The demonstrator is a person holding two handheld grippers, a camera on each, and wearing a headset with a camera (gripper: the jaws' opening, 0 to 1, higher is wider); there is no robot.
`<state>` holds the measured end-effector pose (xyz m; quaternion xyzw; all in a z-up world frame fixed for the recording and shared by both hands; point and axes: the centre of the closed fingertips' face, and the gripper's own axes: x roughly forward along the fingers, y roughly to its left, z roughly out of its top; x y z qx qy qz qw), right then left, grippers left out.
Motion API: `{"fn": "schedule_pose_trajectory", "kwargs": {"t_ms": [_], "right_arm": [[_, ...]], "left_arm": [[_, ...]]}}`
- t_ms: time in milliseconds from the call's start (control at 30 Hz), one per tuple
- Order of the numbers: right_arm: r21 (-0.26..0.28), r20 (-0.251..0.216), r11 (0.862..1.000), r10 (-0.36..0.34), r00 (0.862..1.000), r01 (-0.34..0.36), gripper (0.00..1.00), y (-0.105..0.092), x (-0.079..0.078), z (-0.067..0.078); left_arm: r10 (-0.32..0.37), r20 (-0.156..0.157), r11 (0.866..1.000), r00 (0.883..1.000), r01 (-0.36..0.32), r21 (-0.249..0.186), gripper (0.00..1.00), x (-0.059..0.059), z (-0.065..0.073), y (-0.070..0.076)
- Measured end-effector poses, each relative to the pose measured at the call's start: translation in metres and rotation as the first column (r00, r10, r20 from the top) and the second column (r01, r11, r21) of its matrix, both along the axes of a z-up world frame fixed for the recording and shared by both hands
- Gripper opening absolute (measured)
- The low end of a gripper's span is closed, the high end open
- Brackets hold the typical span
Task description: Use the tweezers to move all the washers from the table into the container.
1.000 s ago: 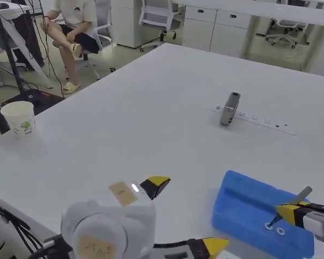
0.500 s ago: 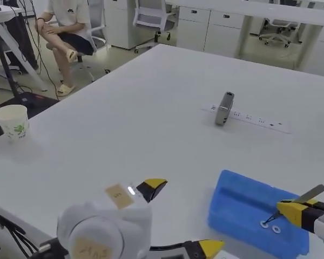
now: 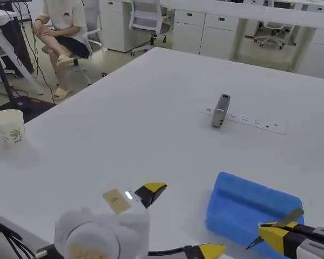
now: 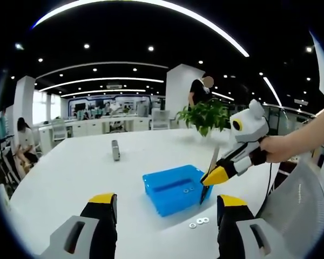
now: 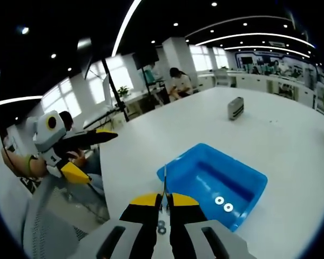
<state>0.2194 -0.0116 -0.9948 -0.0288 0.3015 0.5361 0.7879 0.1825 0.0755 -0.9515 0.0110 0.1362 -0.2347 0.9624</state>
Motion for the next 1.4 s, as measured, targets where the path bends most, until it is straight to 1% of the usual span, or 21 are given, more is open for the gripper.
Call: {"fn": "schedule_pose_trajectory", "kwargs": {"t_ms": [33, 133, 267, 333, 433, 500, 567, 667, 700, 733, 800, 833, 900, 1000, 1067, 1133, 1233, 1267, 1300, 1333, 1400], "right_arm": [[-0.002, -0.003, 1.000, 0.003, 1.000, -0.003, 0.03, 0.000, -0.001, -0.002], [-0.004, -0.020, 1.000, 0.011, 1.000, -0.011, 0.03, 0.003, -0.005, -0.008], [-0.020, -0.032, 0.999, 0.027, 0.999, -0.028, 0.03, 0.006, -0.009, -0.016], [-0.022, -0.042, 0.999, 0.030, 0.999, -0.031, 0.03, 0.008, -0.011, -0.020], [-0.030, -0.056, 0.998, 0.046, 0.997, -0.048, 0.03, 0.009, -0.015, -0.027], [-0.044, -0.055, 0.997, 0.056, 0.997, -0.058, 0.03, 0.009, -0.017, -0.031], [-0.051, -0.049, 0.997, 0.057, 0.997, -0.060, 0.03, 0.011, -0.017, -0.030], [-0.062, -0.046, 0.996, 0.063, 0.997, -0.066, 0.03, 0.009, -0.015, -0.034], [-0.064, -0.047, 0.996, 0.066, 0.997, -0.069, 0.04, 0.009, -0.016, -0.034], [-0.068, -0.049, 0.995, 0.073, 0.996, -0.076, 0.04, 0.009, -0.017, -0.036], [-0.082, -0.039, 0.993, 0.083, 0.996, -0.086, 0.04, 0.010, -0.018, -0.037], [-0.090, -0.034, 0.992, 0.089, 0.995, -0.092, 0.04, 0.010, -0.019, -0.038], [-0.099, -0.027, 0.990, 0.097, 0.995, -0.099, 0.04, 0.010, -0.020, -0.039], [-0.114, -0.011, 0.987, 0.117, 0.993, -0.118, 0.04, 0.011, -0.023, -0.039], [-0.122, 0.009, 0.984, 0.134, 0.991, -0.132, 0.04, 0.012, -0.026, -0.039], [-0.144, 0.035, 0.977, 0.162, 0.986, -0.155, 0.04, 0.012, -0.027, -0.039], [-0.185, 0.098, 0.962, 0.223, 0.970, -0.202, 0.03, 0.012, -0.031, -0.040], [-0.205, 0.129, 0.954, 0.247, 0.960, -0.218, 0.03, 0.013, -0.033, -0.040], [-0.215, 0.142, 0.950, 0.260, 0.955, -0.227, 0.03, 0.013, -0.035, -0.040], [-0.235, 0.172, 0.938, 0.297, 0.939, -0.253, 0.03, 0.014, -0.038, -0.040], [-0.265, 0.210, 0.926, 0.327, 0.921, -0.268, 0.02, 0.015, -0.040, -0.041]], "left_arm": [[0.001, 0.013, 1.000, 1.000, 0.000, -0.022, 0.77, 0.000, 0.004, 0.000], [0.006, 0.026, 0.999, 1.000, -0.005, -0.053, 0.78, 0.001, 0.008, 0.001], [0.009, 0.028, 0.998, 1.000, -0.007, -0.058, 0.79, 0.001, 0.009, 0.000], [0.006, 0.038, 0.998, 0.999, -0.004, -0.064, 0.80, 0.001, 0.011, 0.000], [0.006, 0.041, 0.998, 0.999, -0.003, -0.067, 0.80, 0.001, 0.011, -0.001], [-0.003, 0.038, 0.998, 0.999, 0.005, -0.060, 0.81, 0.001, 0.010, -0.002], [-0.028, 0.043, 0.997, 0.999, 0.031, -0.067, 0.83, -0.001, 0.011, -0.007], [-0.070, 0.081, 0.993, 0.994, 0.077, -0.089, 0.87, -0.004, 0.019, -0.017], [-0.075, 0.087, 0.992, 0.993, 0.083, -0.091, 0.88, -0.005, 0.020, -0.018], [-0.081, 0.088, 0.992, 0.993, 0.089, -0.090, 0.89, -0.006, 0.020, -0.019], [-0.096, 0.088, 0.991, 0.991, 0.103, -0.084, 0.92, -0.007, 0.020, -0.023], [-0.104, 0.085, 0.992, 0.991, 0.110, -0.067, 0.92, -0.007, 0.018, -0.024], [-0.115, 0.078, 0.991, 0.990, 0.120, -0.055, 0.92, -0.008, 0.016, -0.026], [-0.124, 0.078, 0.990, 0.989, 0.128, -0.053, 0.92, -0.009, 0.016, -0.028], [-0.121, 0.073, 0.991, 0.990, 0.125, -0.056, 0.92, -0.009, 0.015, -0.027], [-0.116, 0.071, 0.991, 0.991, 0.121, -0.063, 0.92, -0.008, 0.015, -0.026], [-0.109, 0.074, 0.991, 0.991, 0.114, -0.067, 0.92, -0.007, 0.016, -0.025], [-0.109, 0.077, 0.991, 0.991, 0.114, -0.071, 0.92, -0.007, 0.017, -0.025], [-0.108, 0.079, 0.991, 0.991, 0.113, -0.073, 0.92, -0.007, 0.017, -0.024], [-0.106, 0.079, 0.991, 0.991, 0.112, -0.072, 0.92, -0.007, 0.017, -0.024], [-0.105, 0.077, 0.991, 0.991, 0.111, -0.072, 0.92, -0.007, 0.017, -0.024]]}}
